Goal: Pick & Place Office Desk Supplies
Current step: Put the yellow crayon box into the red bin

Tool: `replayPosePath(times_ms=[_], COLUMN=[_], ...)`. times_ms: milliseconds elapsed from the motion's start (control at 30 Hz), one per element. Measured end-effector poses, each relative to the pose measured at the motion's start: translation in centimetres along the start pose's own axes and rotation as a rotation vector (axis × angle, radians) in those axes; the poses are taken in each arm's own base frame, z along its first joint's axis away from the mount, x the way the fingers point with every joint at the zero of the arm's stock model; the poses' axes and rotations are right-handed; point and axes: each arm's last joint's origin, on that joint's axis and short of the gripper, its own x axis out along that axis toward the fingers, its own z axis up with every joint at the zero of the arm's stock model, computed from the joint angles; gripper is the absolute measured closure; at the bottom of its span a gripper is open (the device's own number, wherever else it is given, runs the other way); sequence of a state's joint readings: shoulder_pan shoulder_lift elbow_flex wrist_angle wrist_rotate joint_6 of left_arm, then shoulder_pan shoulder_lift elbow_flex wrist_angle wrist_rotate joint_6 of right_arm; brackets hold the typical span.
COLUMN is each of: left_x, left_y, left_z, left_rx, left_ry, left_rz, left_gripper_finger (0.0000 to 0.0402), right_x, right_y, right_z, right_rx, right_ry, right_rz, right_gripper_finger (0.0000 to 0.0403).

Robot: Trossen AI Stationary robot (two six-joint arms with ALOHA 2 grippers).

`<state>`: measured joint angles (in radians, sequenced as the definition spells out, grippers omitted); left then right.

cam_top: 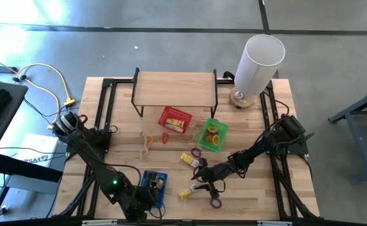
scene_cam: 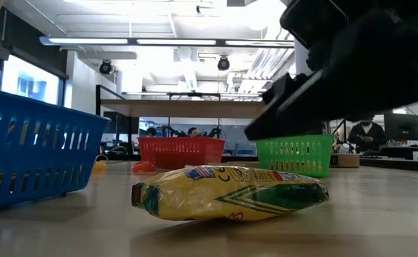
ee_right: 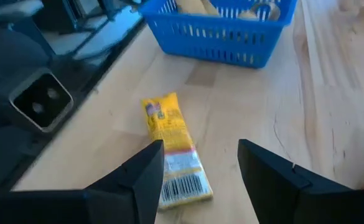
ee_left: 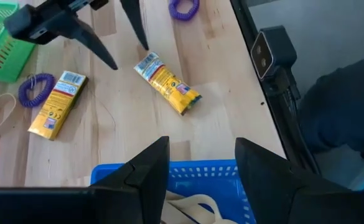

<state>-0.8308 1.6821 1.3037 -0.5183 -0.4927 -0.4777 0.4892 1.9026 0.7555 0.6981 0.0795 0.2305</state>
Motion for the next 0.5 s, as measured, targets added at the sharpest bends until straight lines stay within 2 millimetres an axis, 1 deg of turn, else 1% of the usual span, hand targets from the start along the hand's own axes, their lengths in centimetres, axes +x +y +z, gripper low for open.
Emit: replayPosePath(times_ms=[67,167,367,500], left_x=[0.1,0.2,0.3,0.4], left_y=[0.2,0.3,0.5,0.7], left_z=[0.1,0.2,0.3,0.3], left_rx=[-0.005,-0.009,-0.016,0.019], left_ry=[0.000,-0.003,-0.004,-0.003], left_rz=[0.004,0.010,0.015,0.018], left_gripper_finger=[0.0228,0.0228,0.0228,0.0228], right_x=[0.2,0.5,1.5,1.9], right_y=[-0.2,-0.4,-0.5,-0.6], right_z=[-0.2,-1.1,-2.1,-2.7], right_rx=[0.001,-0.030,-0.080,-0.098], right_ry=[0.009,0.055,0.012,0.016], right_rz=[-0.005,-0.002,0.023,0.027], right_gripper_finger=[0.0210,0.0210,0.0210,0.0210])
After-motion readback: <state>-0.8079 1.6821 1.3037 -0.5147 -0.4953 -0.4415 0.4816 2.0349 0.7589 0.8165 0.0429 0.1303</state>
